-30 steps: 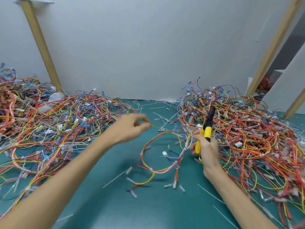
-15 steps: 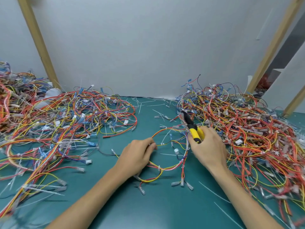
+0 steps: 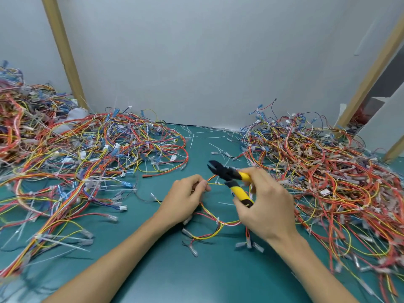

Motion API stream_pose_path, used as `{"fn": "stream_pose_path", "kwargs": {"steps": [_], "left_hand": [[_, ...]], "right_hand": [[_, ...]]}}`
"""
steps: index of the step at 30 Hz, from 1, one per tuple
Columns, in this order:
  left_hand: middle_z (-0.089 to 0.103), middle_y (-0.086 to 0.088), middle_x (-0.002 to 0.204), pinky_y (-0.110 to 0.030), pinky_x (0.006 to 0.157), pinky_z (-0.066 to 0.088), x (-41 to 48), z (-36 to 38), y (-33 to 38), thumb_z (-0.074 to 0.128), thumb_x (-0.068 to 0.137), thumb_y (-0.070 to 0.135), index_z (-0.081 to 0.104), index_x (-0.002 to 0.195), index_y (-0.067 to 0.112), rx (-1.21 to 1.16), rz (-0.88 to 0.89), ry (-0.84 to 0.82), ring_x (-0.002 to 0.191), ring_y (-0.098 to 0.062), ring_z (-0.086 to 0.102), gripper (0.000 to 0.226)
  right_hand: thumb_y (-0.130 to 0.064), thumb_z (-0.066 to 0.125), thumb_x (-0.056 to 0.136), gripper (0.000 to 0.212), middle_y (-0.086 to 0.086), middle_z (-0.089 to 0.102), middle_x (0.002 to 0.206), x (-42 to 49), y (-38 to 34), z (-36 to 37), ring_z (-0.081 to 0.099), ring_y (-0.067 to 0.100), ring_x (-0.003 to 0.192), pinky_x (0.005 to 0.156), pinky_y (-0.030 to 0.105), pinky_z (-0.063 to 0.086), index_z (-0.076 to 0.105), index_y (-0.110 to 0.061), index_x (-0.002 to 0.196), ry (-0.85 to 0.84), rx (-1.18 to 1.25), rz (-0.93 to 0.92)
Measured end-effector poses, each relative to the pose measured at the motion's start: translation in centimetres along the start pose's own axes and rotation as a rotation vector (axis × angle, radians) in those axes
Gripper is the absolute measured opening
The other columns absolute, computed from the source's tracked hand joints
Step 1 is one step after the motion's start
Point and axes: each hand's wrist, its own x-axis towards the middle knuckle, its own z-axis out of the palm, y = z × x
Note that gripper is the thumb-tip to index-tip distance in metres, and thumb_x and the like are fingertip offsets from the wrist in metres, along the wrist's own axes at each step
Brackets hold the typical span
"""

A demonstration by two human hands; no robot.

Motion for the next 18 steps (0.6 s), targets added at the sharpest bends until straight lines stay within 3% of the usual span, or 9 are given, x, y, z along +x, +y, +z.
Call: {"fn": "stream_pose_path", "kwargs": {"steps": [3, 6, 10, 18], "left_hand": [[0.052, 0.009, 0.049, -0.021, 0.054, 0.037, 0.1, 0.0, 0.0, 0.045, 0.102, 0.021, 0.064, 0.082, 0.017, -0.103, -0.024, 0.007, 0.046, -0.005, 0.046, 0.028], [0.051, 0.009, 0.05, -0.017, 0.052, 0.034, 0.2, -0.2, 0.0, 0.043, 0.102, 0.018, 0.063, 0.083, 0.015, -0.157, -0.045, 0.011, 0.044, -0.004, 0.045, 0.028], [0.051, 0.009, 0.049, -0.016, 0.047, 0.035, 0.2, -0.3, 0.0, 0.043, 0.102, 0.017, 0.063, 0.083, 0.015, -0.196, -0.071, 0.014, 0.041, -0.007, 0.043, 0.027], [0.061, 0.006, 0.058, -0.02, 0.052, 0.037, -0.2, -0.3, 0.5, 0.044, 0.102, 0.018, 0.061, 0.085, 0.016, -0.131, -0.007, 0.009, 0.043, -0.006, 0.046, 0.024]], "right_hand": [[-0.044, 0.055, 0.064, 0.025, -0.012, 0.053, 0.067, 0.0, 1.2, 0.4, 0.053, 0.018, 0.066, 0.051, 0.026, 0.032, 0.052, -0.032, 0.086, -0.182, -0.086, 0.1], [-0.048, 0.049, 0.062, 0.026, -0.013, 0.054, 0.066, 0.0, 2.8, 0.6, 0.053, 0.018, 0.07, 0.051, 0.025, 0.029, 0.049, -0.032, 0.083, -0.316, -0.161, 0.125], [-0.05, 0.049, 0.063, 0.028, -0.014, 0.055, 0.07, 0.4, 3.4, 0.6, 0.052, 0.016, 0.071, 0.05, 0.024, 0.027, 0.048, -0.033, 0.085, -0.339, -0.184, 0.147], [-0.052, 0.048, 0.067, 0.044, -0.011, 0.041, 0.09, 0.3, 3.6, 0.8, 0.04, 0.016, 0.085, 0.065, 0.03, 0.03, 0.043, -0.033, 0.106, -0.377, -0.378, 0.134]]}}
